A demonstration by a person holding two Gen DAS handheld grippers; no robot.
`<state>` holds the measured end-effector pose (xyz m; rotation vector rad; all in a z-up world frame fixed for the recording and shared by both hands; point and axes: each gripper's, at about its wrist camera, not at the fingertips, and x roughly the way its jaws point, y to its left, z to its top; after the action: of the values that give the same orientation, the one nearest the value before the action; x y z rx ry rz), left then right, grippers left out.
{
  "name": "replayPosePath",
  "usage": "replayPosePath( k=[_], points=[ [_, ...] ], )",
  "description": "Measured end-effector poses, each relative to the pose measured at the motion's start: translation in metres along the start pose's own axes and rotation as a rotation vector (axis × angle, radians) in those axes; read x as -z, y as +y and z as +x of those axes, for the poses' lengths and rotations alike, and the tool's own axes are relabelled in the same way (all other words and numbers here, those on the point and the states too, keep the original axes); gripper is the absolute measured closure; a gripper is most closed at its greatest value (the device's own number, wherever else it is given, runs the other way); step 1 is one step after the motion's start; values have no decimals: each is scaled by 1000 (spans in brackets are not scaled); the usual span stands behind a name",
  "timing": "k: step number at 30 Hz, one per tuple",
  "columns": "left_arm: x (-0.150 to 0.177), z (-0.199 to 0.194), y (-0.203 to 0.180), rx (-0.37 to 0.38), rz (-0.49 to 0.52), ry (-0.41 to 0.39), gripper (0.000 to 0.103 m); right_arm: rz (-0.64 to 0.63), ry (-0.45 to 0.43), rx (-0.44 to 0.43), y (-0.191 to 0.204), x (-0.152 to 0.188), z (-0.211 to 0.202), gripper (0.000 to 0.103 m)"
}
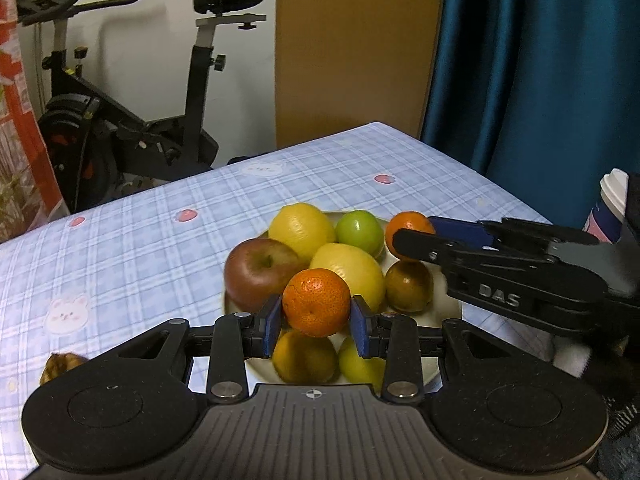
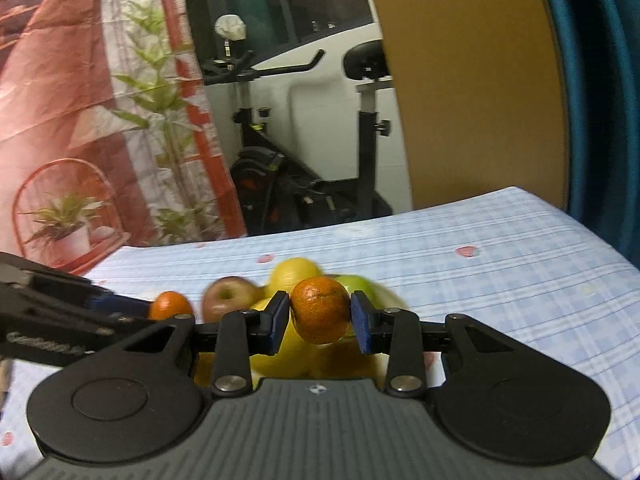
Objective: Organize fruits
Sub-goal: 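Lift and carry both held tangerines over the beige plate, then open both tools to set the tangerines down on the plate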
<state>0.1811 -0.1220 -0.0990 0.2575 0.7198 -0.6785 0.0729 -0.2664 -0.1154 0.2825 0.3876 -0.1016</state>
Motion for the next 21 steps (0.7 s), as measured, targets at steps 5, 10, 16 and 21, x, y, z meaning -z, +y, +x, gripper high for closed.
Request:
replayPosePath(
  k=[5,10,16,21],
  points=[
    [1,5,-4,-11,20,13,65,-10,4,16,-10,6,12,67],
    [0,8,-4,-24,23,21,65,17,-16,-17,-17,10,15,67],
    [1,11,-1,-33,7,33,65,41,-4,-58,-18,14,18,67],
    [1,12,-1,-34,2,33,65,62,0,-59,-22,16,18,65]
  ],
)
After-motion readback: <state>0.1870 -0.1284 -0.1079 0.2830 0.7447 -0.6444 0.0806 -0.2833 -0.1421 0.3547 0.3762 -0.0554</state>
